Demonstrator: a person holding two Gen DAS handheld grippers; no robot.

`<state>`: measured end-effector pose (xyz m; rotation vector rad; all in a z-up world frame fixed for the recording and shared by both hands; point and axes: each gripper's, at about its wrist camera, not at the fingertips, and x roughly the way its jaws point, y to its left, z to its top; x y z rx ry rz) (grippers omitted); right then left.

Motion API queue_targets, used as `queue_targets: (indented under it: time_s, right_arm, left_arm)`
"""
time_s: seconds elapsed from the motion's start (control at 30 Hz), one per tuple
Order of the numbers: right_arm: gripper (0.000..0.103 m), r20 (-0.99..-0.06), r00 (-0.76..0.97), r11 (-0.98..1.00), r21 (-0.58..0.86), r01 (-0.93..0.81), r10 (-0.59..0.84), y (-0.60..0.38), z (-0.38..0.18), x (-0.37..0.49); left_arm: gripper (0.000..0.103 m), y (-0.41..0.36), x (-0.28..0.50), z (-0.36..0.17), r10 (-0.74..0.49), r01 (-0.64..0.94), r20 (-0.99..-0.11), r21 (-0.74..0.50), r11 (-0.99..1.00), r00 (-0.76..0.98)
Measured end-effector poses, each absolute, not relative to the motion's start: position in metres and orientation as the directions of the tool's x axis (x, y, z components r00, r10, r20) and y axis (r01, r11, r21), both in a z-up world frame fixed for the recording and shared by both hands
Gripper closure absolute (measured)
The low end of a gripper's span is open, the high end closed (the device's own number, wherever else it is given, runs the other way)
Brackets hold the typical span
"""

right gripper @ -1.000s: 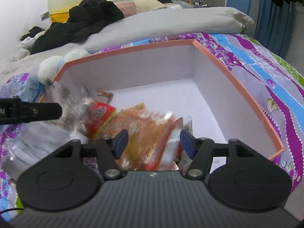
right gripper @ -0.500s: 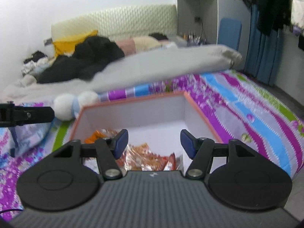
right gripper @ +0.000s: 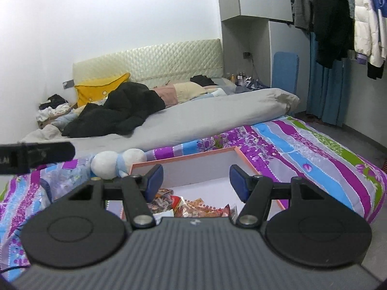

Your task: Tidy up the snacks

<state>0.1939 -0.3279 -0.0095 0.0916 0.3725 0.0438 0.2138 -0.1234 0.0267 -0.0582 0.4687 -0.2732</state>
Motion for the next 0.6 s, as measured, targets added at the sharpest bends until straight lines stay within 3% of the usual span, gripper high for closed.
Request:
queue_targets:
  time_s: [0.37,0.6]
  right_arm:
    - [0.04,-0.319,0.943,0.992,0.108,-0.06,0.092,-0.301,-0.002,0.136]
    - [0.04,-0.329,0.94,0.989,0.143,-0.045,0.091,-0.299,-0.025,0.122]
  left_arm:
    - [0.0,-0.092,0.158,0.026,-0.258,0.215,-0.432,-0.146,0.966,0.864]
    - [0.0,-0.08,0.138,0.011,-0.243,0.199,-0.454,-0.142,0.97,0.858]
